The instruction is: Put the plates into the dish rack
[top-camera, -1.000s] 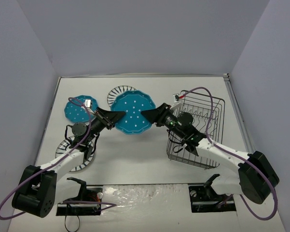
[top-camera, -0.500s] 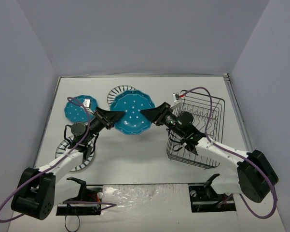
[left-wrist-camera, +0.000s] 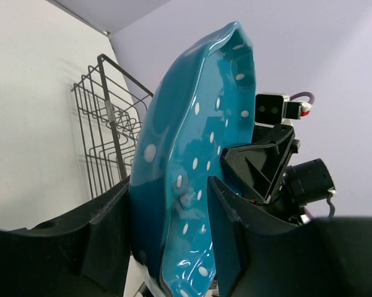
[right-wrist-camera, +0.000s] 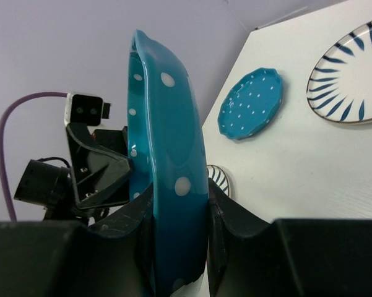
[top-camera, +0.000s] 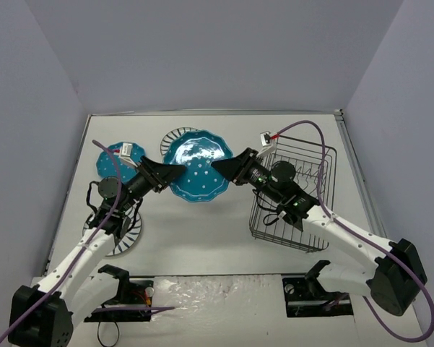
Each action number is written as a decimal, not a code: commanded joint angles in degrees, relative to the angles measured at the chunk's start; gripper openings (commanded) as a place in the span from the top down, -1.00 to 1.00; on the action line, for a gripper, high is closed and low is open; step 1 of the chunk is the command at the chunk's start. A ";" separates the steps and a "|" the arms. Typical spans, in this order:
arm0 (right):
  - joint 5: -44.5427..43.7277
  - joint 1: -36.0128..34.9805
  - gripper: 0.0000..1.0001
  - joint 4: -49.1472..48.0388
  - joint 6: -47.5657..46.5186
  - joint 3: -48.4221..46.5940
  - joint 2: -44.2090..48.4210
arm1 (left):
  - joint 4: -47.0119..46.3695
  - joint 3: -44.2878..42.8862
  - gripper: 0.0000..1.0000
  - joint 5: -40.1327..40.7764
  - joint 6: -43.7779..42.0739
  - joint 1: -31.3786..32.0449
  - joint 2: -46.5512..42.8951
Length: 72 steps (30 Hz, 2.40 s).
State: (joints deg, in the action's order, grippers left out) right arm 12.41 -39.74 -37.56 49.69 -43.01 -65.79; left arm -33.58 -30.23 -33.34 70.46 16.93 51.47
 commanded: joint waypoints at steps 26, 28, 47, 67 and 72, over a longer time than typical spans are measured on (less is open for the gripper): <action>-9.47 1.43 1.00 7.99 -9.11 -8.01 8.06 | 9.54 -11.64 -0.54 2.57 -11.36 -0.05 -1.49; -10.01 1.56 1.00 8.81 -9.64 -8.39 8.41 | 10.30 -11.64 -0.54 2.88 -11.91 -0.05 -1.90; -57.40 2.15 1.00 45.25 -24.26 -26.93 12.75 | 23.11 -15.28 -0.55 6.11 -19.41 -0.14 -4.61; -74.12 10.46 1.00 62.91 -28.81 -27.93 11.33 | 32.08 -16.96 -0.56 9.08 -22.95 -0.14 -5.72; -66.13 18.71 1.00 62.14 -29.38 -26.16 9.00 | 32.49 -16.94 -0.56 9.05 -23.17 -0.14 -6.08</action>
State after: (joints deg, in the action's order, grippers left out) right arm -55.58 -25.81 31.09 21.04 -68.28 -55.27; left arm 1.15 -43.27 -24.10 48.47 16.91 46.35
